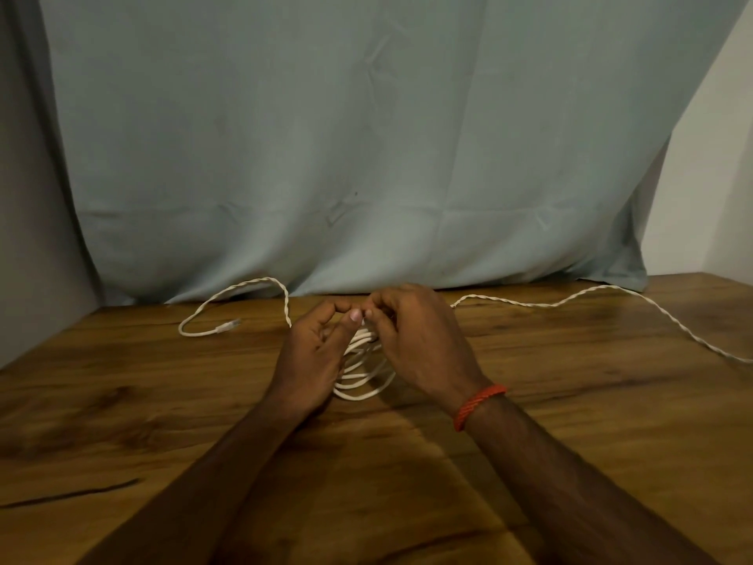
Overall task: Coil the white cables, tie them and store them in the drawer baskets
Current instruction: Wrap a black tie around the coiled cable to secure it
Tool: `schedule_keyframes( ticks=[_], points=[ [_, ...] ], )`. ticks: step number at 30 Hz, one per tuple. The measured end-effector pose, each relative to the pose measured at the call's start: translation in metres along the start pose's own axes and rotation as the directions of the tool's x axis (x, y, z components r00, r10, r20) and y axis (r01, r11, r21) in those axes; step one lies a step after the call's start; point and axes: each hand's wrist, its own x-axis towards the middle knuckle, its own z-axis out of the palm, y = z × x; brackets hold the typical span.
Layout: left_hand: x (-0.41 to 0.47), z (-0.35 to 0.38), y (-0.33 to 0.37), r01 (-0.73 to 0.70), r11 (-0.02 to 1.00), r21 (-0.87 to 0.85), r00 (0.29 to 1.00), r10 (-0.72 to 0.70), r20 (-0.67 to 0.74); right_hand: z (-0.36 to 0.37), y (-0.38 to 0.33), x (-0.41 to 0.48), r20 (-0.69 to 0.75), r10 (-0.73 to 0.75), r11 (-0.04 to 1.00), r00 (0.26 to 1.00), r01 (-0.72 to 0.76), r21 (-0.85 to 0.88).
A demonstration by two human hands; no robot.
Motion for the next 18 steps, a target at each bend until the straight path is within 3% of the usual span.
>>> schedule_keyframes(
  ticks=[4, 10, 18],
  points=[
    [0.001, 0.0, -0.002, 0.007, 1.0, 0.022, 0.999, -0.006, -0.036, -0.001, -0.001, 0.001, 0.06, 0.137, 0.975, 0.989, -0.145, 0.168],
    [0.0, 0.002, -0.001, 0.004, 0.996, 0.091, 0.998, 0.001, -0.059, -0.005, 0.007, 0.006, 0.201, 0.321, 0.836, 0.925, -0.377, 0.398],
    [-0.003, 0.003, 0.007, -0.021, 0.999, 0.033, 0.992, 0.025, -0.125, -0.004, 0.005, 0.005, 0.277, 0.386, 0.661, 0.88, -0.474, 0.581]
  ],
)
